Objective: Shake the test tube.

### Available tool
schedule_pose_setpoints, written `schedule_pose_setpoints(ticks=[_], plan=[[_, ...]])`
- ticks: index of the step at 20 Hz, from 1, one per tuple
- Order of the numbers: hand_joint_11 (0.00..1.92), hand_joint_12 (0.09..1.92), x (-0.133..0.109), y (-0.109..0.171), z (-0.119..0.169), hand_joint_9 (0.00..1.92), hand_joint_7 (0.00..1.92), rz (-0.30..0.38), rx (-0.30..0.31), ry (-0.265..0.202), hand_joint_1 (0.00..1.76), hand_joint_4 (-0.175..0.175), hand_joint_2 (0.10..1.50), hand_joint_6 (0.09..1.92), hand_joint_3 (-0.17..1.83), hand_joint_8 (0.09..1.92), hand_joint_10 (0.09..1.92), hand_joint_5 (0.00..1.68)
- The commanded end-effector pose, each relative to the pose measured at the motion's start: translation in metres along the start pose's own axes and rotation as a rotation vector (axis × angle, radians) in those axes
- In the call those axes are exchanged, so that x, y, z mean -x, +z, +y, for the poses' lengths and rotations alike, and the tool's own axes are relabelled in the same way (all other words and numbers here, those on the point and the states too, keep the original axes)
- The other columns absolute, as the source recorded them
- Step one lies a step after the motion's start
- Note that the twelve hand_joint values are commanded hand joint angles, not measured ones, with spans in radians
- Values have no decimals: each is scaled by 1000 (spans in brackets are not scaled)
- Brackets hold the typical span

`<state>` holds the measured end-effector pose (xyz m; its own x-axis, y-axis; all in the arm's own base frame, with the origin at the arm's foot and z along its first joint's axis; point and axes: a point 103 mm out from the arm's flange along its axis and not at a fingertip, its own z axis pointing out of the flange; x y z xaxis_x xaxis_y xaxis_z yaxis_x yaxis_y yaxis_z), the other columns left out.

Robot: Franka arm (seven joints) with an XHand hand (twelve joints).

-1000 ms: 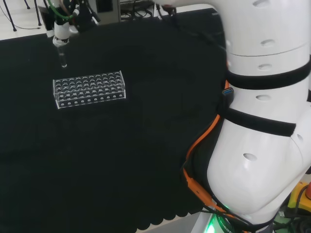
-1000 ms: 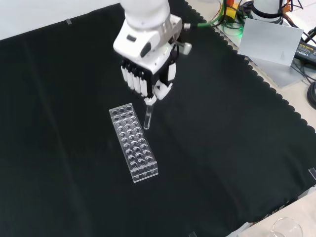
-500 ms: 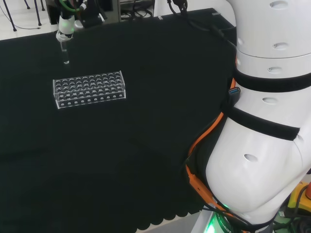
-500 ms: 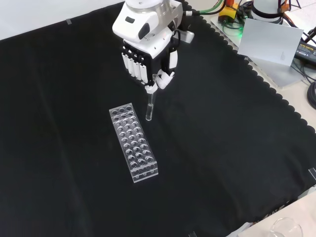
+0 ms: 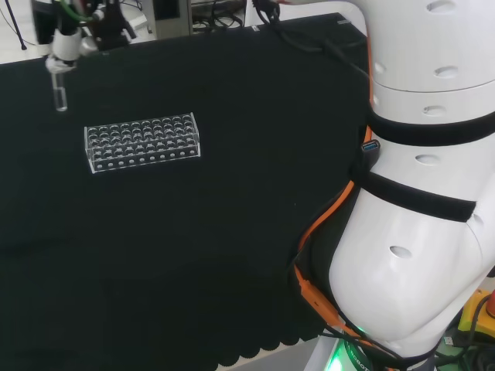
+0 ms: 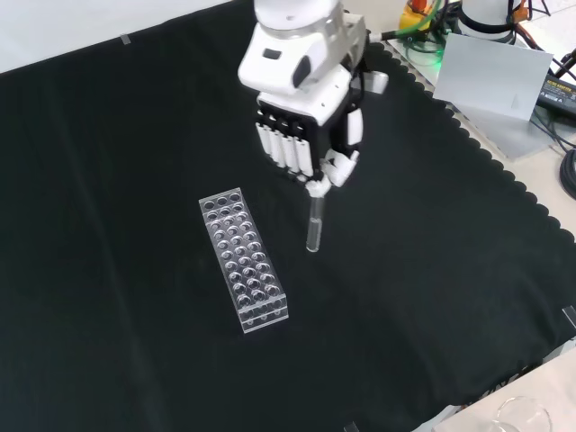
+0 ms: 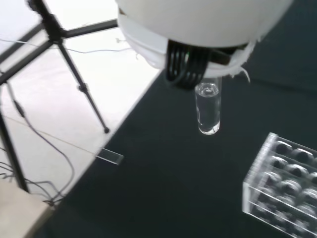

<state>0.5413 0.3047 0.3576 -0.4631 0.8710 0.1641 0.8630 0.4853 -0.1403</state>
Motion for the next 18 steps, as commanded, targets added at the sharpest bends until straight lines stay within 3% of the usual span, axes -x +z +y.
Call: schedule_pose_setpoints(ticks=[1,4,6,10,13,16,18], plan=[[1443,1093,2,6,5,1290,1426,-67,2,-1,1443,-175,596,111,690,657,732,1404],[1442,1092,43,9,-1,1289,1426,-137,-12,93,1443,-175,596,110,689,658,732,1404],[1441,1092,88,8,-11,1288,1425,-161,-5,180,1443,-175,597,109,688,658,732,1405],[1441,1091,165,-12,-36,1288,1426,-214,14,359,1443,-175,598,107,687,658,732,1406],[1441,1091,207,-31,-52,1288,1425,-256,32,457,1443,-175,598,105,686,658,732,1406],[1441,1091,222,-41,-58,1288,1425,-258,48,493,1443,-175,598,103,686,658,733,1407],[1441,1090,210,-40,-52,1289,1424,-243,50,463,1443,-175,598,102,687,659,734,1407]])
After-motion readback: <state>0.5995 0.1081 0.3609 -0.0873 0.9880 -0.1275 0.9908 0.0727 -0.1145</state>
